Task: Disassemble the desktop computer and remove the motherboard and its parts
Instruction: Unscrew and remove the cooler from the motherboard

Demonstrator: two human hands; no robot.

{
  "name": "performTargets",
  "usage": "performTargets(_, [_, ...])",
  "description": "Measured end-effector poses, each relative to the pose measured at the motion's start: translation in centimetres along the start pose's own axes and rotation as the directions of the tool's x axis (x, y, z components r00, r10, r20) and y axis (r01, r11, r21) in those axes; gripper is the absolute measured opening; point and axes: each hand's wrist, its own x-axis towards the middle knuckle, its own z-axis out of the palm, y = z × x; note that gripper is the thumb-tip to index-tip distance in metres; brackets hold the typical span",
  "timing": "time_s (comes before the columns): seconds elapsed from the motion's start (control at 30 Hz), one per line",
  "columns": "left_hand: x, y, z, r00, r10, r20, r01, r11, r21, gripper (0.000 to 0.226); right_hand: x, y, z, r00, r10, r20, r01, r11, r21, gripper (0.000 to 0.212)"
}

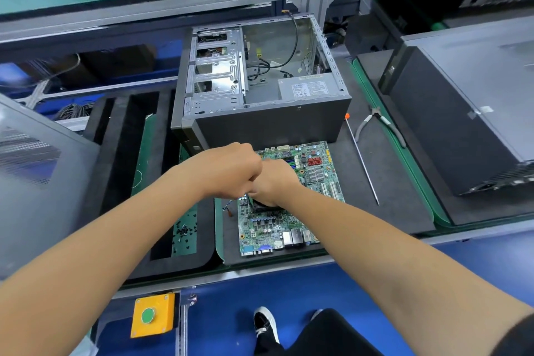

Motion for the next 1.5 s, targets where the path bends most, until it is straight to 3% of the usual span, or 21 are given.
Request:
performTargets(0.1, [0.2, 0.5, -0.1, 0.996, -0.087, -0.019, 0.087, 0.996, -0.006, 0.042, 0.1, 0.1, 0.0, 1.000, -0.020, 0.013, 0.020, 1.000, -0.002, 0.028])
performTargets(0.2, [0.6, 0.2, 0.1, 0.949, -0.316, 0.008, 0.315, 0.941, -0.124, 0.037, 0.3, 0.1, 0.4, 1.000, -0.013, -0.019, 0.013, 1.000, 0.009, 0.032])
performTargets(0.27, [0.7, 0.1, 0.3, 0.924, -0.382, 0.009, 0.379, 0.914, -0.142, 0.033, 0.4, 0.1, 0.6, 0.999, -0.015, -0.042, 0.015, 1.000, 0.007, 0.035])
performTargets(0.33, [0.7, 0.1, 0.2, 0.942, -0.334, 0.010, 0.332, 0.931, -0.150, 0.034, 0.4, 0.1, 0.6, 0.999, -0.029, -0.039, 0.029, 1.000, -0.006, 0.033])
performTargets(0.53, [-0.1, -0.2, -0.6, 0.977, -0.032, 0.213, 0.079, 0.974, -0.214, 0.034, -0.1, -0.1, 0.2, 0.998, 0.024, -0.051, -0.018, 0.994, 0.106, 0.030])
performTargets(0.77, [0.4, -0.3, -0.5, 0.999, 0.027, -0.034, -0.026, 0.999, 0.035, 0.017, -0.1, 0.0, 0.2, 0.998, 0.049, -0.045, -0.045, 0.996, 0.080, 0.035])
performTargets(0.83, [0.6, -0.3, -0.1, 0.997, 0.056, -0.057, -0.054, 0.998, 0.040, 0.013, -0.2, 0.1, 0.1, 0.997, 0.059, -0.042, -0.055, 0.993, 0.104, 0.035])
performTargets(0.93, [0.3, -0.6, 0.2, 0.999, 0.021, -0.045, -0.021, 1.000, -0.006, 0.004, -0.1, -0.1, 0.0, 0.998, 0.035, -0.045, -0.032, 0.997, 0.064, 0.037])
performTargets(1.1, [0.2, -0.1, 0.1, 0.998, -0.048, -0.034, 0.047, 0.999, -0.023, 0.031, 0.0, -0.1, 0.0, 1.000, -0.019, 0.000, 0.019, 1.000, -0.019, 0.030])
performTargets(1.23, [0.8, 1.2, -0.3, 0.996, -0.083, -0.020, 0.083, 0.996, 0.012, 0.040, -0.1, 0.1, 0.0, 1.000, 0.010, 0.006, -0.011, 0.999, 0.050, 0.025])
performTargets(1.4, [1.5, 1.0, -0.1, 0.964, -0.257, 0.074, 0.260, 0.965, -0.044, 0.031, 0.1, 0.1, -0.1, 0.999, 0.002, 0.035, -0.003, 1.000, 0.023, 0.021])
performTargets(1.5, [0.9, 0.5, -0.2, 0.975, -0.204, 0.088, 0.210, 0.976, -0.062, 0.030, 0.2, 0.2, 0.1, 1.000, -0.014, 0.019, 0.013, 1.000, 0.018, 0.029])
